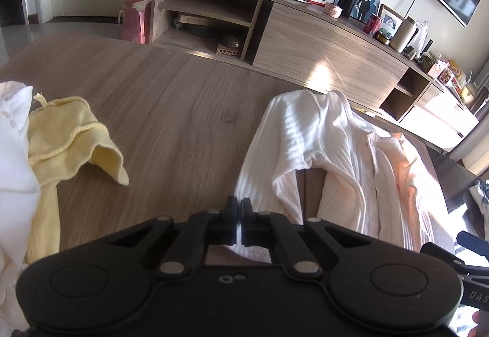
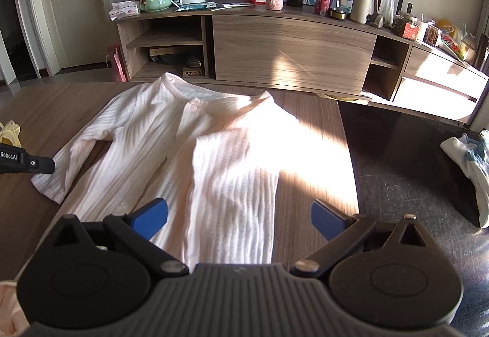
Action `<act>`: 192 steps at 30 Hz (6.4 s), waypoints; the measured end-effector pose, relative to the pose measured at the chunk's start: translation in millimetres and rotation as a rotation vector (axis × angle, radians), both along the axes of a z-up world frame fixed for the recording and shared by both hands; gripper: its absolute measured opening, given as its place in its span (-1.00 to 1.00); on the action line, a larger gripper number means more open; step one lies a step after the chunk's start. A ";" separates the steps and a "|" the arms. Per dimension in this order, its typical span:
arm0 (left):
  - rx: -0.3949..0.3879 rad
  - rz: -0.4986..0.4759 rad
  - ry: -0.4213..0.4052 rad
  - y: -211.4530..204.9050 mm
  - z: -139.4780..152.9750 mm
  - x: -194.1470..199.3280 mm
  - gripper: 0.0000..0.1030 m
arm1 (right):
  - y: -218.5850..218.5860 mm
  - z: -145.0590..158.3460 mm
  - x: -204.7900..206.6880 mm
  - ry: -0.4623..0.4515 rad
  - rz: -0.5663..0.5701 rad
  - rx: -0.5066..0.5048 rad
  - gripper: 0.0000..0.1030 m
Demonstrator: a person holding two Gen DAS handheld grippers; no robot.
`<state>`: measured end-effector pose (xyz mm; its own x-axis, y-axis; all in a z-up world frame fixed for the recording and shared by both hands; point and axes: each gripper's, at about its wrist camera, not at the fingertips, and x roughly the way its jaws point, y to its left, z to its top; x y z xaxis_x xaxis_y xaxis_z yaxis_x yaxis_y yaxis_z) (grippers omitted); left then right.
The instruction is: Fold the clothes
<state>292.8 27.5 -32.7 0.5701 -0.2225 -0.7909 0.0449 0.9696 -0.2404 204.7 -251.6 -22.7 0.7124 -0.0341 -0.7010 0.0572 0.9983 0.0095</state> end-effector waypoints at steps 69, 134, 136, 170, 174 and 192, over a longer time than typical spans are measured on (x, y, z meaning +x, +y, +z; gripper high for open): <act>-0.218 -0.022 -0.247 7.2 49.4 -201.6 -0.22 | -23.2 -3.4 23.8 0.150 -0.040 0.168 -0.08; -0.228 -0.093 -0.249 -21.9 52.0 -206.0 -0.17 | -98.8 -2.3 14.2 0.296 0.274 -0.308 -1.00; -0.219 -0.095 -0.248 -24.2 52.1 -205.2 -0.17 | -98.8 -4.7 12.4 0.274 0.273 -0.371 -1.00; 0.096 -0.221 -0.226 -39.2 44.5 -223.3 -0.16 | -84.8 33.3 -105.0 -0.040 0.100 0.161 -0.85; 0.124 -0.226 -0.165 -26.7 36.2 -229.7 -0.16 | -20.1 19.2 -159.1 0.023 0.200 0.322 -0.74; 0.082 -0.227 -0.111 -30.2 1.0 -212.1 -0.22 | 77.4 -12.9 -211.5 0.100 0.299 0.144 -0.09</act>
<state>80.8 -2.7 -31.7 0.5971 -0.2921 -0.7471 0.2852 0.9478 -0.1426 -6.7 -174.2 -35.6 0.6034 0.2703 -0.7502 -0.2298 0.9598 0.1610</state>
